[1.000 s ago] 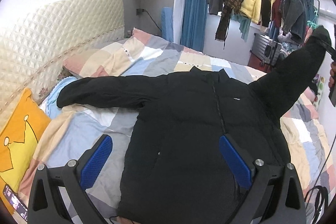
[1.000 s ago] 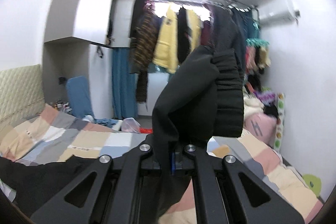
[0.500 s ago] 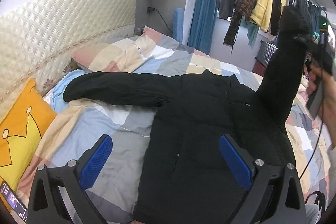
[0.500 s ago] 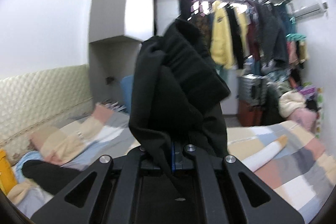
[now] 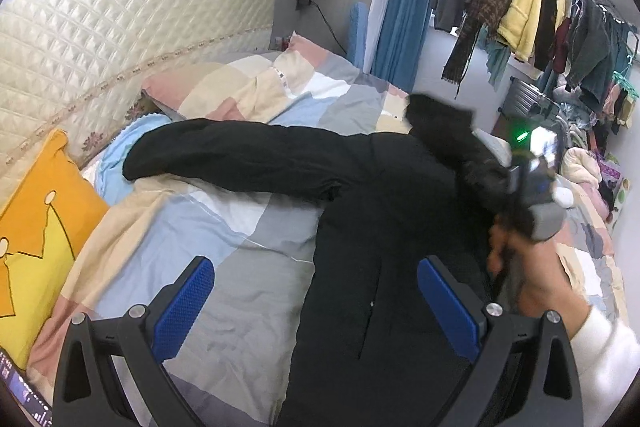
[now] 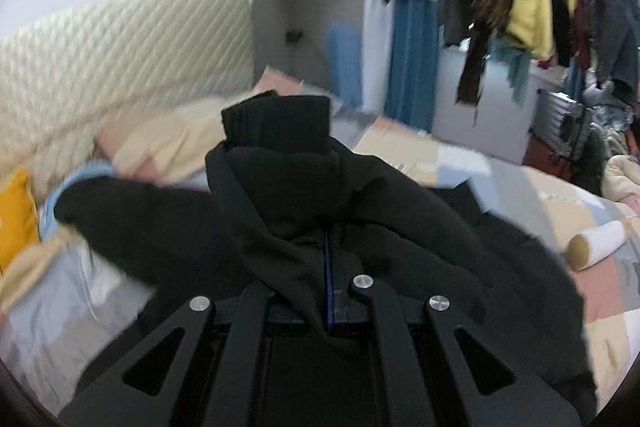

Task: Fold large clothes
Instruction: 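Lift the sleeve with the right tool and fold it across the jacket body, then lower the sleeve onto the jacket front and open the right tool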

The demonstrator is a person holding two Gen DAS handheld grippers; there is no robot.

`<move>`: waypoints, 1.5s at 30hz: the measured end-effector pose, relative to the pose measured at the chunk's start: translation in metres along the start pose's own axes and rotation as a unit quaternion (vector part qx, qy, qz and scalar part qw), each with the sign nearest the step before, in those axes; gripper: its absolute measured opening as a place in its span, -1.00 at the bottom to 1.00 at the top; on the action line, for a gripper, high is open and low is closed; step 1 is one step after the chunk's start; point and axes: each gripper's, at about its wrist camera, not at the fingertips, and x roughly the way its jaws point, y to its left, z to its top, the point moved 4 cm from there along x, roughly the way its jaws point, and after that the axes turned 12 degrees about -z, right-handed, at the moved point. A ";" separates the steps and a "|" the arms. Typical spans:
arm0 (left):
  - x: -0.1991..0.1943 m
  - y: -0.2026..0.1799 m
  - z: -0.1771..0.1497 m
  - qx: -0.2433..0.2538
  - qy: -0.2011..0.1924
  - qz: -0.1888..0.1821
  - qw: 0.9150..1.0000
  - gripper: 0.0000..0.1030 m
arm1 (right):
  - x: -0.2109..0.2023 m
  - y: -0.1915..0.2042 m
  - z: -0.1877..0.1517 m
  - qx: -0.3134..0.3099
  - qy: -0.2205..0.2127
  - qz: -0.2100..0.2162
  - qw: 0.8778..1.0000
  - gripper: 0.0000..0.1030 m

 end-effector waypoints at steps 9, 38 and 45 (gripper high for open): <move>0.023 0.005 -0.006 -0.002 0.022 0.004 1.000 0.99 | 0.069 0.032 -0.072 -0.052 0.128 0.017 0.990 -0.92; -0.048 -0.060 -0.015 0.033 -0.010 -0.019 0.999 0.99 | -0.013 0.019 -0.064 -0.009 0.135 0.073 0.988 0.61; -0.053 -0.072 -0.022 0.041 -0.014 -0.034 0.998 0.99 | -0.073 -0.028 -0.050 0.036 0.083 0.047 0.995 0.61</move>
